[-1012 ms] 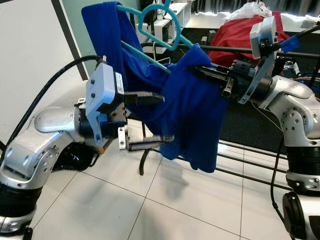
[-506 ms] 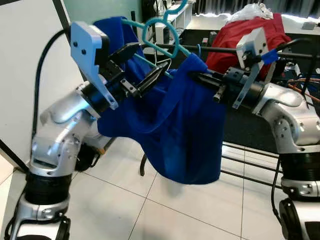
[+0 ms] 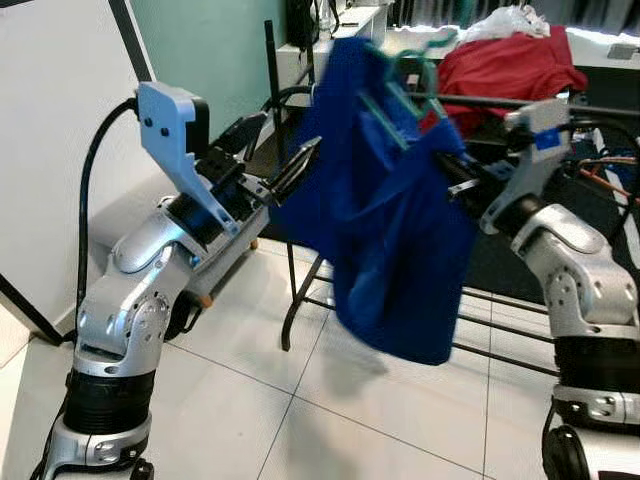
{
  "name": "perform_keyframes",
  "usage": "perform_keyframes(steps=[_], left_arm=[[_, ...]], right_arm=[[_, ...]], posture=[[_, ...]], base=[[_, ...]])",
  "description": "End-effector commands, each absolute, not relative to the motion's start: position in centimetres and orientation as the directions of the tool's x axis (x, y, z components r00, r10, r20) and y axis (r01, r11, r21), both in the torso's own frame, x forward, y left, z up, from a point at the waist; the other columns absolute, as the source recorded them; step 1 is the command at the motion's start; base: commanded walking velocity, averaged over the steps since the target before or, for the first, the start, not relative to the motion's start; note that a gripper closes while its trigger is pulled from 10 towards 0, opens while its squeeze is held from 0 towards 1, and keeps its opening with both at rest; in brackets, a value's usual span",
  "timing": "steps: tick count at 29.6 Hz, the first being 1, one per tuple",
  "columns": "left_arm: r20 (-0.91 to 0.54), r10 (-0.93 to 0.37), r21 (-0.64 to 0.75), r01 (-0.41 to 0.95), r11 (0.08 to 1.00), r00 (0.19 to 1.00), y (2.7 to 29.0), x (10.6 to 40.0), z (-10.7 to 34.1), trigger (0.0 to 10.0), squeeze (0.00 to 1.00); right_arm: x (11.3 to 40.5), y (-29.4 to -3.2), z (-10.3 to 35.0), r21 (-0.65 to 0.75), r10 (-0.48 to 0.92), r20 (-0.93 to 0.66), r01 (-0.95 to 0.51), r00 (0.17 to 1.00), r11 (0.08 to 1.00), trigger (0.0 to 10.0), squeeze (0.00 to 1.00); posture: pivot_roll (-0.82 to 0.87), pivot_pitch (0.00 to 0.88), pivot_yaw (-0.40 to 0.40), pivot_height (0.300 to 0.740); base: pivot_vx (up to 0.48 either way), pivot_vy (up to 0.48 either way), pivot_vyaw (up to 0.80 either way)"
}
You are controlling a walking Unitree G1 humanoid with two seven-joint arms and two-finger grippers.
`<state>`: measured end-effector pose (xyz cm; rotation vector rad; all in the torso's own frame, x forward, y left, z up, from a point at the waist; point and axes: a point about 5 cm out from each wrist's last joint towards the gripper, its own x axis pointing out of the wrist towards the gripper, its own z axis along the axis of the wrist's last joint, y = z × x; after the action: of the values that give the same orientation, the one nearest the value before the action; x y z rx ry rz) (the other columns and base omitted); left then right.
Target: Hang hanger
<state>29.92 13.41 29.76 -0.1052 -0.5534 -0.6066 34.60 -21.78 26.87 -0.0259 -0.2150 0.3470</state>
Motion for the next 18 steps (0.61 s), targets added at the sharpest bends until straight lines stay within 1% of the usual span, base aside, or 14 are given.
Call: perform_keyframes(steps=[1,3,4,6,7,8,10,12,14,18], left_arm=[[0.479,-0.41,0.043,0.446,0.894,0.776,15.3,31.1,28.0,10.0,0.0],[0.479,-0.41,0.043,0.446,0.894,0.776,15.3,31.1,28.0,10.0,0.0],[0.454,-0.354,0.018,0.389,0.921,0.817,15.9,31.6,26.9,10.0,0.0],[0.454,-0.354,0.018,0.389,0.921,0.817,15.9,31.6,26.9,10.0,0.0],[0.429,-0.309,-0.005,0.344,0.939,0.849,16.4,31.9,25.9,10.0,0.0],[0.429,-0.309,-0.005,0.344,0.939,0.849,16.4,31.9,25.9,10.0,0.0],[0.389,-0.236,-0.04,0.272,0.961,0.89,17.3,32.2,24.4,10.0,0.0],[0.381,-0.221,-0.051,0.259,0.965,0.898,17.5,32.2,24.0,10.0,0.0],[0.375,-0.213,-0.065,0.255,0.965,0.902,17.4,32.2,23.7,10.0,0.0],[0.362,-0.21,-0.071,0.251,0.965,0.908,17.3,32.2,23.2,10.0,0.0]], right_arm=[[34.4,-23.0,26.6,-0.056,0.209,0.261,-0.201,0.942,0.978,10.0,0.0],[34.4,-23.0,26.6,-0.056,0.209,0.261,-0.201,0.942,0.978,10.0,0.0],[34.4,-23.4,26.3,-0.049,0.149,0.265,-0.141,0.953,0.989,10.0,0.0],[34.4,-23.4,26.3,-0.049,0.149,0.265,-0.141,0.953,0.989,10.0,0.0],[34.3,-23.8,25.9,-0.053,0.107,0.259,-0.097,0.96,0.994,10.0,0.0],[34.3,-23.8,25.9,-0.053,0.107,0.259,-0.097,0.96,0.994,10.0,0.0],[33.8,-24.1,25.1,-0.054,0.06,0.242,-0.049,0.968,0.997,10.0,0.0],[33.5,-24.2,24.8,-0.069,0.037,0.233,-0.022,0.972,0.997,10.0,0.0],[32.8,-24.1,23.9,-0.102,0.004,0.209,0.018,0.978,0.995,10.0,0.0],[32.1,-23.5,22.3,-0.117,0.021,0.15,-0.003,0.989,0.993,10.0,0.0]], posture=[[-0.15,0.066,0.075,0.74],[-0.15,0.066,0.075,0.74],[-0.15,0.066,0.075,0.74],[-0.15,0.066,0.075,0.74],[-0.15,0.067,0.073,0.74],[-0.15,0.067,0.073,0.74],[-0.15,0.069,0.07,0.74],[-0.16,0.07,0.068,0.74],[-0.16,0.071,0.063,0.74],[-0.17,0.075,0.062,0.74]], base=[[0.0,0.0,-0.5],[0.0,0.0,-0.5],[0.0,0.0,-0.8],[0.0,0.0,-0.8],[0.0,0.0,-0.8],[0.0,0.0,-0.8],[0.0,0.0,-0.8],[0.0,0.0,-0.8],[0.0,0.0,0.0],[0.0,0.0,0.0]])
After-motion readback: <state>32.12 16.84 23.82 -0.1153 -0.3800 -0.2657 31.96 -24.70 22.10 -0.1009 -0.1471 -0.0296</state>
